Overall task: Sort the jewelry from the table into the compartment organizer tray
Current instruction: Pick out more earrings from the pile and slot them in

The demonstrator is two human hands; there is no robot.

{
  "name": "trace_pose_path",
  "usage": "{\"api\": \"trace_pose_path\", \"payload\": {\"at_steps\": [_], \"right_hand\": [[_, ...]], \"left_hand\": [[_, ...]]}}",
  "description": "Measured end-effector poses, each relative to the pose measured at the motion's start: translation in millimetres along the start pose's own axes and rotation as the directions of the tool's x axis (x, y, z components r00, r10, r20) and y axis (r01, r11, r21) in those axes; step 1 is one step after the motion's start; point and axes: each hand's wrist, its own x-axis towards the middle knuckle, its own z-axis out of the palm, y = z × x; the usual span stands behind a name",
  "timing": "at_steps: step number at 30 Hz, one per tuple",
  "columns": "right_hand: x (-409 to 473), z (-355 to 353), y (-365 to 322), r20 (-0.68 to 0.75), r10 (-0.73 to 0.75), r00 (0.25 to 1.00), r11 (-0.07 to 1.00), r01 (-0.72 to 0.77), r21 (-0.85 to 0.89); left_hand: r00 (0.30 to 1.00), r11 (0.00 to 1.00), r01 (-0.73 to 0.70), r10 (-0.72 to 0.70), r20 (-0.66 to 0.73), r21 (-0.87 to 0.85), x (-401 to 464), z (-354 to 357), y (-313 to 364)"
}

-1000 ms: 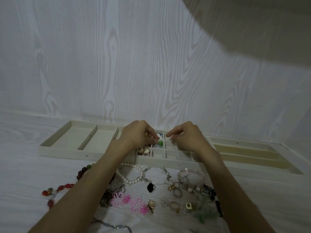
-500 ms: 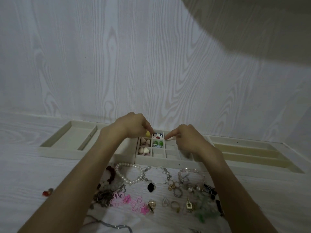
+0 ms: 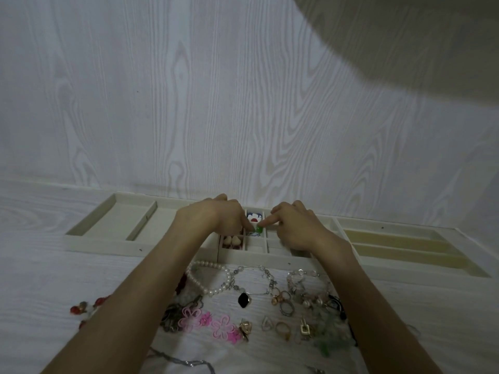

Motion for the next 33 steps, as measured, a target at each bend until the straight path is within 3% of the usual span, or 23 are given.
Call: {"api": "trace_pose_path", "payload": {"at_steps": [8, 14, 20, 27, 33], "right_hand": [[3, 5, -2, -0.059, -0.007, 0.998, 1.0, 0.009, 0.028], [0, 5, 0, -0.104, 0.029, 0.994, 0.997, -0.022, 0.07], [2, 8, -3, -0.182, 0.051, 0.982, 0.994, -0.032, 0.106], [0, 6, -4, -0.184, 0.056, 0.981, 0.994, -0.038, 0.1], [-1, 3, -3, -0.191, 0.045, 0.981, 0.997, -0.032, 0.071]], "left_hand": [[0.999, 0.994, 0.037, -0.034, 0.028, -0.099, 5, 3, -3], [0.984, 0.967, 0.039, -0.08, -0.156, -0.252, 18, 12, -9], [0.971, 0.941, 0.041, -0.118, -0.21, -0.336, 25, 18, -11], [0.92, 0.944, 0.072, -0.188, -0.345, -0.323, 21, 22, -2], [0.914, 0.956, 0.059, -0.168, -0.37, -0.287, 11, 7, -2]]}}
